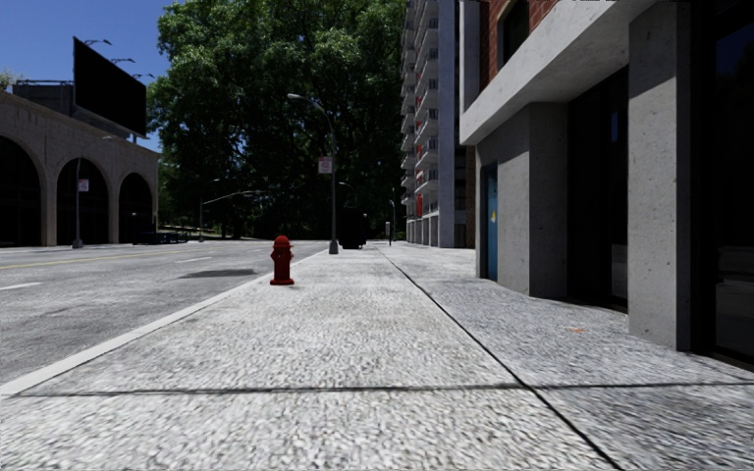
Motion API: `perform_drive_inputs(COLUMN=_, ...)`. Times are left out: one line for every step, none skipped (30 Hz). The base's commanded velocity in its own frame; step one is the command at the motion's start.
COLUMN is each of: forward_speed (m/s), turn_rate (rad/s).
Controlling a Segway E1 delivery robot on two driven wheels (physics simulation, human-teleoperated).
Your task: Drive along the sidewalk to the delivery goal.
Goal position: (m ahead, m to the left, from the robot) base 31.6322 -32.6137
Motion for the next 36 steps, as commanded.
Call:
perform_drive_inputs(forward_speed=2.0, turn_rate=0.0)
perform_drive_inputs(forward_speed=2.0, turn_rate=0.0)
perform_drive_inputs(forward_speed=2.0, turn_rate=0.0)
perform_drive_inputs(forward_speed=2.0, turn_rate=0.0)
perform_drive_inputs(forward_speed=2.0, turn_rate=0.0)
perform_drive_inputs(forward_speed=2.0, turn_rate=0.0)
perform_drive_inputs(forward_speed=2.0, turn_rate=0.0)
perform_drive_inputs(forward_speed=2.0, turn_rate=0.0)
perform_drive_inputs(forward_speed=2.0, turn_rate=0.0)
perform_drive_inputs(forward_speed=2.0, turn_rate=0.0)
perform_drive_inputs(forward_speed=2.0, turn_rate=0.0)
perform_drive_inputs(forward_speed=2.0, turn_rate=0.0)
perform_drive_inputs(forward_speed=2.0, turn_rate=0.0)
perform_drive_inputs(forward_speed=2.0, turn_rate=0.0)
perform_drive_inputs(forward_speed=2.0, turn_rate=0.0)
perform_drive_inputs(forward_speed=2.0, turn_rate=0.0)
perform_drive_inputs(forward_speed=2.0, turn_rate=0.0)
perform_drive_inputs(forward_speed=2.0, turn_rate=0.0)
perform_drive_inputs(forward_speed=2.0, turn_rate=0.0)
perform_drive_inputs(forward_speed=2.0, turn_rate=0.0)
perform_drive_inputs(forward_speed=2.0, turn_rate=0.0)
perform_drive_inputs(forward_speed=2.0, turn_rate=0.0)
perform_drive_inputs(forward_speed=2.0, turn_rate=0.0)
perform_drive_inputs(forward_speed=2.0, turn_rate=0.0)
perform_drive_inputs(forward_speed=2.0, turn_rate=0.0)
perform_drive_inputs(forward_speed=2.0, turn_rate=0.0)
perform_drive_inputs(forward_speed=2.0, turn_rate=0.0)
perform_drive_inputs(forward_speed=2.0, turn_rate=0.0)
perform_drive_inputs(forward_speed=2.0, turn_rate=0.0)
perform_drive_inputs(forward_speed=2.0, turn_rate=0.0)
perform_drive_inputs(forward_speed=2.0, turn_rate=0.0)
perform_drive_inputs(forward_speed=2.0, turn_rate=0.0)
perform_drive_inputs(forward_speed=2.0, turn_rate=0.0)
perform_drive_inputs(forward_speed=2.0, turn_rate=0.0)
perform_drive_inputs(forward_speed=2.0, turn_rate=0.0)
perform_drive_inputs(forward_speed=2.0, turn_rate=0.0)
